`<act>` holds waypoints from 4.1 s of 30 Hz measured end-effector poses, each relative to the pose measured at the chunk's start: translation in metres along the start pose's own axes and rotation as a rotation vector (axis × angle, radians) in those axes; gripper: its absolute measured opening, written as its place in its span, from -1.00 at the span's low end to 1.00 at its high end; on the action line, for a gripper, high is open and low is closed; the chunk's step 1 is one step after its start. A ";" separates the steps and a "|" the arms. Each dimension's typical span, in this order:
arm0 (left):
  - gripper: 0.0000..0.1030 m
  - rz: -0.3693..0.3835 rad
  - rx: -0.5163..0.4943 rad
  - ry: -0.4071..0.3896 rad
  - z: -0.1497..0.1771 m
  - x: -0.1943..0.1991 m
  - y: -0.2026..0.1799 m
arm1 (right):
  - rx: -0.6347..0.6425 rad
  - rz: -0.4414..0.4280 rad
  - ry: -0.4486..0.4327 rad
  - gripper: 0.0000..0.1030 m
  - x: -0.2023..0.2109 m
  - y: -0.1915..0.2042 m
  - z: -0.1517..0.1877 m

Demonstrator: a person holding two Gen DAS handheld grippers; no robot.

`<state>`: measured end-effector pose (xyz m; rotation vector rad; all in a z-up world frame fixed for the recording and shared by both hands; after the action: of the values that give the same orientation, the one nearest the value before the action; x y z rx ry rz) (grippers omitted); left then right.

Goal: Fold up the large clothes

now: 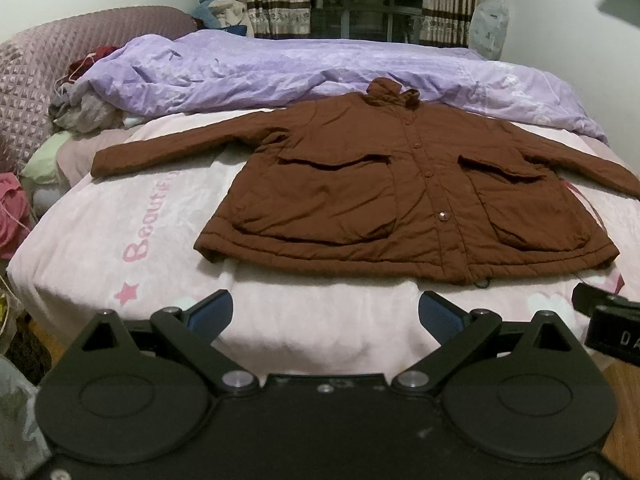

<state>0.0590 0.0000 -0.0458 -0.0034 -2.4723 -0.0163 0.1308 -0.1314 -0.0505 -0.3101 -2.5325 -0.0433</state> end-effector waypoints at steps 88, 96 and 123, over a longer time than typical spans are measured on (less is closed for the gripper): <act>0.71 0.518 0.348 -0.238 -0.338 -0.307 -0.038 | -0.126 -0.062 0.038 1.00 -0.256 -0.035 -0.152; 0.76 0.423 0.216 -0.176 -0.301 -0.334 -0.036 | -0.206 -0.338 0.075 0.49 -0.276 -0.028 -0.162; 0.77 0.242 0.333 -0.030 -0.231 -0.380 0.097 | -0.462 -0.523 0.175 -0.77 -0.388 0.030 -0.184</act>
<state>0.5009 0.0944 -0.0992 -0.1605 -2.4595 0.5009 0.5506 -0.2022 -0.1150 0.1827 -2.3356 -0.8246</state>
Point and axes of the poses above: each gripper's, at about its wrist camera, not at the fingertips, and x roughly against the way its jaws point, y to its left, z to its underside, the point moved 7 cm from there along -x, roughly the way its jaws point
